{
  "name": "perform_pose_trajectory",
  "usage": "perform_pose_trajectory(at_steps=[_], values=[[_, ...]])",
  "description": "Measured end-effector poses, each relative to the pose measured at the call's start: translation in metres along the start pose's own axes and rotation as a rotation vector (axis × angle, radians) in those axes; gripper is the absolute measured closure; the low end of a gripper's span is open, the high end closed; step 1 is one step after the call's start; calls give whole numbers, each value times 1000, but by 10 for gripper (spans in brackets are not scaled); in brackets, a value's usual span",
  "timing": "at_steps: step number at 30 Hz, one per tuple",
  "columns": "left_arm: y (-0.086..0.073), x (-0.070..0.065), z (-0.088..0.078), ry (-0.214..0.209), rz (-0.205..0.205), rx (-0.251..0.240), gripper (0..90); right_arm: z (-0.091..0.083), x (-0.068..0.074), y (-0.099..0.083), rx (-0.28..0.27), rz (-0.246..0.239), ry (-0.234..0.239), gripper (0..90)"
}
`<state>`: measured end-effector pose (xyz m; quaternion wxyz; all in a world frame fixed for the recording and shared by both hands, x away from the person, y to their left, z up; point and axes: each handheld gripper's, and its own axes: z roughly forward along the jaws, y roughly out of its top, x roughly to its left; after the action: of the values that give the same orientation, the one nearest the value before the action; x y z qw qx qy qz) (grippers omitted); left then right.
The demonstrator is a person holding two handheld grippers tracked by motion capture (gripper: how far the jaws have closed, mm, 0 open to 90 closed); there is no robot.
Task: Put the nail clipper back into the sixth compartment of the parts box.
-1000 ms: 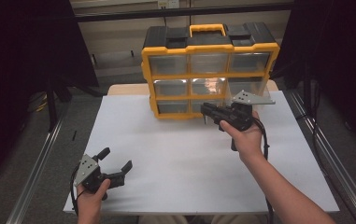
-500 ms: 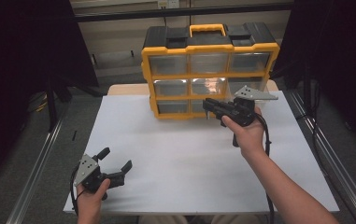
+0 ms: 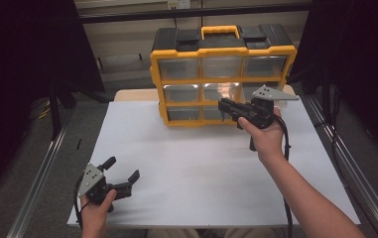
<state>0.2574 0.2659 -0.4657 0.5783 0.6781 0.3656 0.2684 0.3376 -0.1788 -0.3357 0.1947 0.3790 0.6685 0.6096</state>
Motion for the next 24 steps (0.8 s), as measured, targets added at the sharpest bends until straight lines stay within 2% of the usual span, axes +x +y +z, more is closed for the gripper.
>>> perform_pose_trajectory(at_steps=[10, 14, 24], values=[[0, 1, 0, 5, 14, 10, 16, -3, -4, 8, -4, -7, -5, 805], [0, -1, 1, -5, 1, 1, 17, -4, -6, 10, -5, -5, -17, 804], [-1, -1, 1, -9, 1, 4, 17, -5, -10, 18, -18, -6, -28, 805]])
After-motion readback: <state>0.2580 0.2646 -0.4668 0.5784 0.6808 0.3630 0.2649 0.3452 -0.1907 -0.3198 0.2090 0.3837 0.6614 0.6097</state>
